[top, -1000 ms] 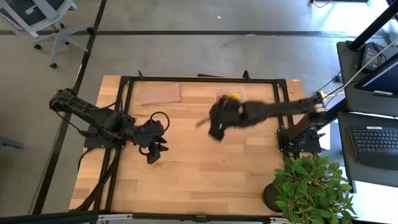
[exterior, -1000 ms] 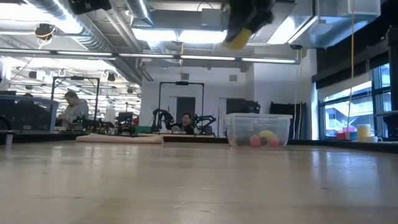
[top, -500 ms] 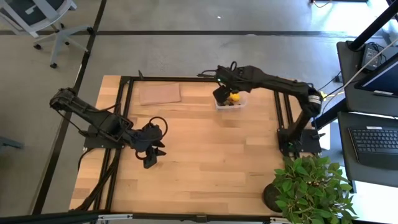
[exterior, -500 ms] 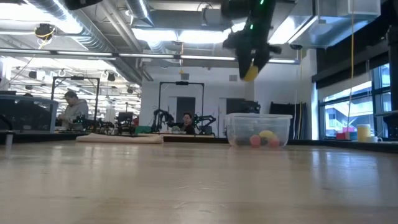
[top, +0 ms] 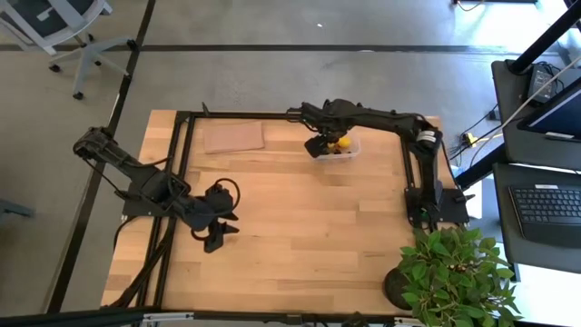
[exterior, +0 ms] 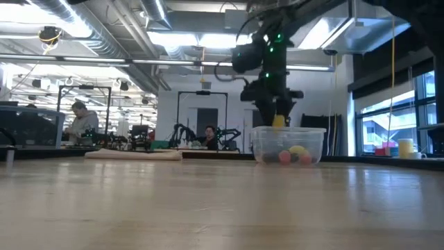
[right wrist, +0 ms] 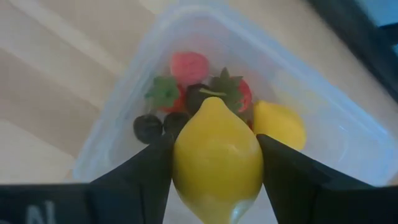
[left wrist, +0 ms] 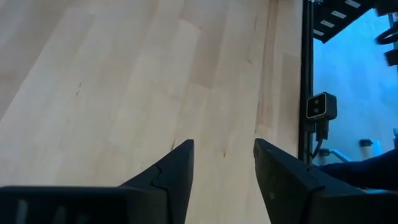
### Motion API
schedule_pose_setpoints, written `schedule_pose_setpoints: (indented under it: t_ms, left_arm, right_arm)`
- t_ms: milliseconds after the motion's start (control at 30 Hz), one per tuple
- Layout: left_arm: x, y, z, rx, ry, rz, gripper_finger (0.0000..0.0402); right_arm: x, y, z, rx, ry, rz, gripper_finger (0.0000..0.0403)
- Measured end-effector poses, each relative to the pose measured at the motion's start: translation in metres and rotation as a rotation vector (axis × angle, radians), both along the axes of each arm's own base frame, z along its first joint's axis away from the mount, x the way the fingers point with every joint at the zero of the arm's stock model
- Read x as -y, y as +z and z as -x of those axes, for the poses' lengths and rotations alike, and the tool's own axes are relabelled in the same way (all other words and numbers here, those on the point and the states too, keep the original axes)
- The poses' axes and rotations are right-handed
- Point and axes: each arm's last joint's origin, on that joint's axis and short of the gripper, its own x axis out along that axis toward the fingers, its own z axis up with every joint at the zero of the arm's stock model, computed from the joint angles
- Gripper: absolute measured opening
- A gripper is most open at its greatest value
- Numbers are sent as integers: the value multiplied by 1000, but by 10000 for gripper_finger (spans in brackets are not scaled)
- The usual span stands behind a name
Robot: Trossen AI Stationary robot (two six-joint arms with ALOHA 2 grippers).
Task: Pick and placing Produce into tupperware
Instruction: Put the lemon into the transparent bin
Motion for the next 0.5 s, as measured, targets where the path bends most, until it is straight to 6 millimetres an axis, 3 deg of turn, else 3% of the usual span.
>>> schedule_pose_setpoints:
  t_ms: [233,500]
  left_arm:
    - [1,0,1,0,-8,0,159]
    - [1,0,1,0,-10,-2,148]
  right_arm:
    - [3,-20,-4,-46,3,-33,215]
    - [4,-23,-5,-65,28,-39,238]
